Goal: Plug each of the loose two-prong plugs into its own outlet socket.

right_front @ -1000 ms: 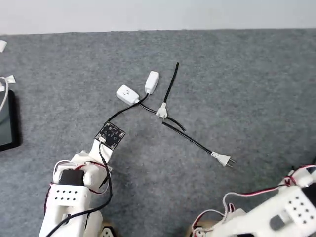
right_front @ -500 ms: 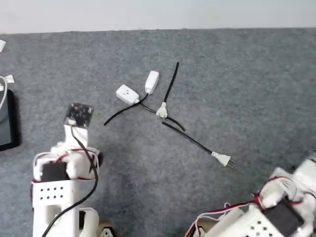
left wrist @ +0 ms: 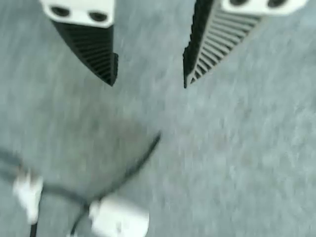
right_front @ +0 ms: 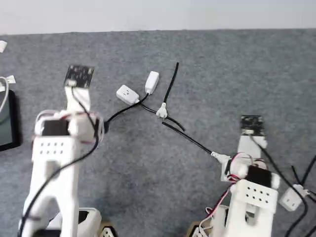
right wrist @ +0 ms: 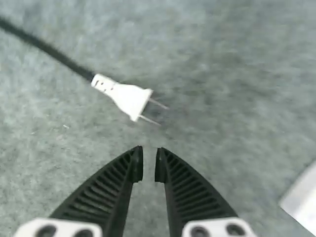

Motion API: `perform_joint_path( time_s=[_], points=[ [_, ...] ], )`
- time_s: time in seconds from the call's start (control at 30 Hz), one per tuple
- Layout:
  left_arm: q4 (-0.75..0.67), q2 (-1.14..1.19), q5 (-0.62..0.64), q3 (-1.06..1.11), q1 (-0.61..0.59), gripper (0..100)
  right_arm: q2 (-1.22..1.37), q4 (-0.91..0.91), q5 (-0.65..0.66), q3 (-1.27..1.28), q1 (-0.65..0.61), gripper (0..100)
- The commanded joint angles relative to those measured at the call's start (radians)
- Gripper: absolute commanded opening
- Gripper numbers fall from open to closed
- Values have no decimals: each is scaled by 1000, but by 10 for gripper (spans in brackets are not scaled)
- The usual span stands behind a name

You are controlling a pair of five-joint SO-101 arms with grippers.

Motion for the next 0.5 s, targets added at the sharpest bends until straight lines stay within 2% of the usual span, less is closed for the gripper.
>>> perform_joint_path(
  time_s=[0.0, 0.17, 0.47],
  points=[
    [-161, 216, 229, -147, 91, 144, 10, -42, 21, 12, -27, 39],
    [-221, 500, 519, -321, 129, 145, 16, -42, 41, 18, -27, 39],
    [-221, 818, 539, -668, 126, 145, 16, -44, 43, 25, -30, 39]
  ],
)
